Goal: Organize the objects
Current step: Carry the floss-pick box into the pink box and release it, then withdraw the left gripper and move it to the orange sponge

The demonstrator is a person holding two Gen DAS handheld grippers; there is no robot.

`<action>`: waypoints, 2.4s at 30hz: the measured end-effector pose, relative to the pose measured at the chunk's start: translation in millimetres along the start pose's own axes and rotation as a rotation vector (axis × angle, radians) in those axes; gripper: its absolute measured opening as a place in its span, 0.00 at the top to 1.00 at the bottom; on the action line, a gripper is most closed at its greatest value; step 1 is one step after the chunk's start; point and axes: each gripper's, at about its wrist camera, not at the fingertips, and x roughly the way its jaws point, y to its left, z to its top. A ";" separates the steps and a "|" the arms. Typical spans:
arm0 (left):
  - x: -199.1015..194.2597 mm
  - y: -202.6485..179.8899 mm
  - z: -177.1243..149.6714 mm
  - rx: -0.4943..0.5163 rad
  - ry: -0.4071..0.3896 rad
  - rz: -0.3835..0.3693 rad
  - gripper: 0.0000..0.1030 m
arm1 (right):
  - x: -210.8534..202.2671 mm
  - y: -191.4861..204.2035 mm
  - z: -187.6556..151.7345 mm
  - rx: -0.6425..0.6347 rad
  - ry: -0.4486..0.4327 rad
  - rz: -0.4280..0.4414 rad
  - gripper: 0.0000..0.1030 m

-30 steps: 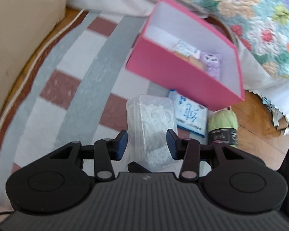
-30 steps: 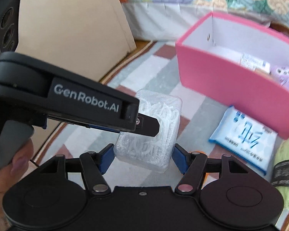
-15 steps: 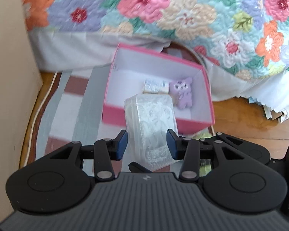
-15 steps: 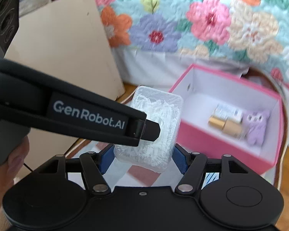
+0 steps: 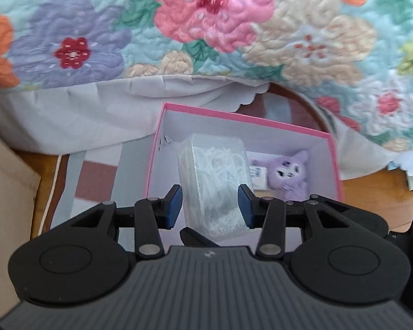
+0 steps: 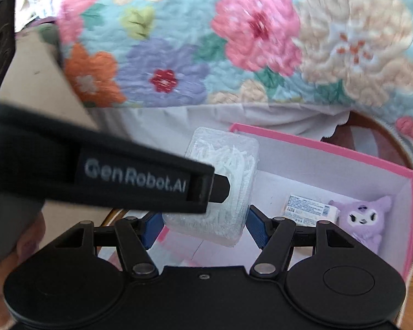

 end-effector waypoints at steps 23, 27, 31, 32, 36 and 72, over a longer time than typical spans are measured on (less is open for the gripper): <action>114.6 -1.1 17.3 0.099 0.089 0.047 0.60 | 106.5 -59.8 -2.5 0.150 0.168 0.030 0.32; 113.8 0.7 21.1 0.089 0.084 0.047 0.60 | 108.8 -56.6 0.0 0.141 0.167 -0.011 0.36; 111.2 4.3 20.8 0.070 0.082 0.044 0.60 | 114.3 -51.6 0.8 0.137 0.189 -0.050 0.37; 110.3 5.4 20.4 0.061 0.080 0.042 0.60 | 114.2 -49.5 0.7 0.124 0.188 -0.064 0.37; 106.0 11.7 20.0 0.007 0.059 0.020 0.57 | 109.7 -50.3 -3.2 0.119 0.180 -0.078 0.34; -94.3 -15.0 -59.0 0.186 0.049 0.063 0.30 | -127.1 30.2 -55.4 -0.114 0.011 -0.022 0.28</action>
